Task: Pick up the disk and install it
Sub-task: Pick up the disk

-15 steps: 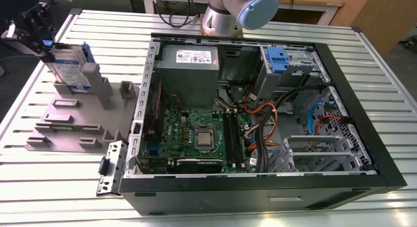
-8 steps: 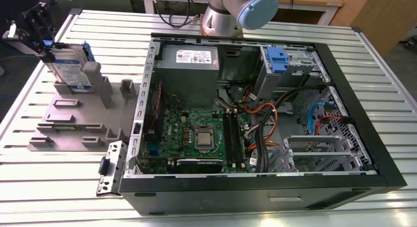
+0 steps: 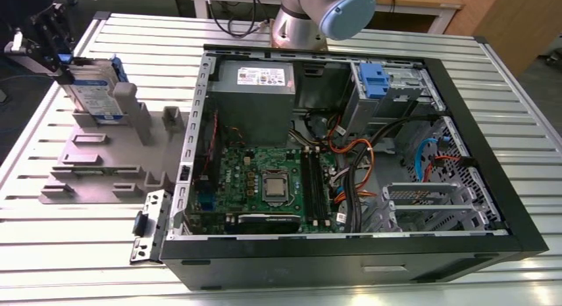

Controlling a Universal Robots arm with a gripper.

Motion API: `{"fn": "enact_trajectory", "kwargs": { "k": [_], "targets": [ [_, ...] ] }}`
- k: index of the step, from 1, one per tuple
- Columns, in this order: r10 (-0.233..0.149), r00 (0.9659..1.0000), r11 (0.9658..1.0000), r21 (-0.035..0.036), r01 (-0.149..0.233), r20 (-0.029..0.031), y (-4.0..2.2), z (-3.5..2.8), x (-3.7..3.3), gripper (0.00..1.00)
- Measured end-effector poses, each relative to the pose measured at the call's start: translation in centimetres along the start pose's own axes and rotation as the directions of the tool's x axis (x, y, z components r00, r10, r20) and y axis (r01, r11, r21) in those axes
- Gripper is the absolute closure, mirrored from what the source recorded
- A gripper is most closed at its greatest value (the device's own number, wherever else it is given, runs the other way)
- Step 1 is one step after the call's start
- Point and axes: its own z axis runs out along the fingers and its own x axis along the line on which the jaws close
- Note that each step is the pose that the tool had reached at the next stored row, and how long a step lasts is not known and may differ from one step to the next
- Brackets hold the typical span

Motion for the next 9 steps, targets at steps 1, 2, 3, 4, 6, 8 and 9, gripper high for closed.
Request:
{"fn": "enact_trajectory", "kwargs": {
  "k": [1, 2, 3, 4, 6, 8, 9],
  "targets": [
    [0.000, 1.0000, 1.0000, 0.0000, 0.000, 0.0000, 0.00, 0.00, 0.00, 0.62],
    [0.001, 1.0000, 1.0000, 0.0000, -0.001, 0.0000, 0.00, 0.00, 0.00, 0.62],
    [0.002, 1.0000, 1.0000, 0.0000, -0.002, 0.0000, 0.00, 0.00, 0.00, 0.62],
    [0.002, 1.0000, 1.0000, -0.0001, -0.002, 0.0000, 0.00, 0.00, 0.00, 0.62],
    [0.003, 1.0000, 1.0000, -0.0001, -0.003, -0.0001, 0.00, 0.00, 0.00, 0.62],
    [0.003, 1.0000, 1.0000, 0.0000, -0.003, 0.0000, 0.00, -0.02, 0.00, 0.62],
    [0.003, 1.0000, 1.0000, -0.0001, -0.003, 0.0000, 0.00, -0.08, 0.00, 0.62]
  ]
}}
